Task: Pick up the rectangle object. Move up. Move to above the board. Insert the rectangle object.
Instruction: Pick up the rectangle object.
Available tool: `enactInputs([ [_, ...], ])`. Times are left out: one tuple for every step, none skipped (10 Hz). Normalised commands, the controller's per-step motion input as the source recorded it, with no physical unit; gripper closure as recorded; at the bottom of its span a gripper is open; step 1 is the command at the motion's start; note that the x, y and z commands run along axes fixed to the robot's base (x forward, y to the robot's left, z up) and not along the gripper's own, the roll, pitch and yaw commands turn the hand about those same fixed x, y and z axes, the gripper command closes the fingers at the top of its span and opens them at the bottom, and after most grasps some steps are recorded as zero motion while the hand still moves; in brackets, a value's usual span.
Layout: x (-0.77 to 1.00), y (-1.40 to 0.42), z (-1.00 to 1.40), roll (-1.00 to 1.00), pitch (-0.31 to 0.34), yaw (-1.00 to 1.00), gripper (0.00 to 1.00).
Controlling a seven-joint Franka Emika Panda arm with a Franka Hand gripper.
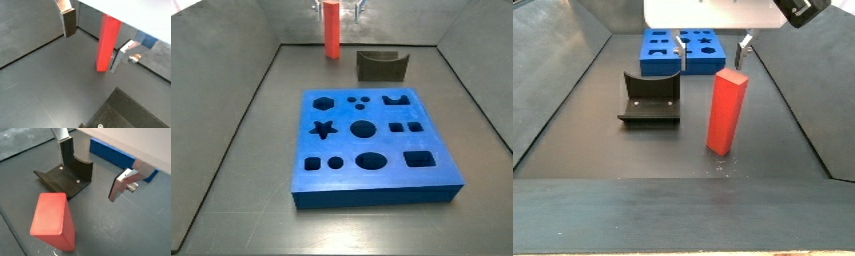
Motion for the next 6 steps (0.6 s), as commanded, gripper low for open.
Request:
enactInputs([
  [-0.02,0.0,0.0,0.0,0.0,-0.04,0.0],
  [-0.11,0.06,0.0,0.0,0.0,-0.27,0.0],
  [-0.08,0.12,0.0,0.0,0.0,-0.34,0.0],
  [-0.13,0.18,0.0,0.0,0.0,-0.31,0.0],
  [-0.17,0.25,0.0,0.0,0.0,-0.25,0.0],
  [-0.23,0.22,0.01,0.0,0.0,-0.23,0.0],
])
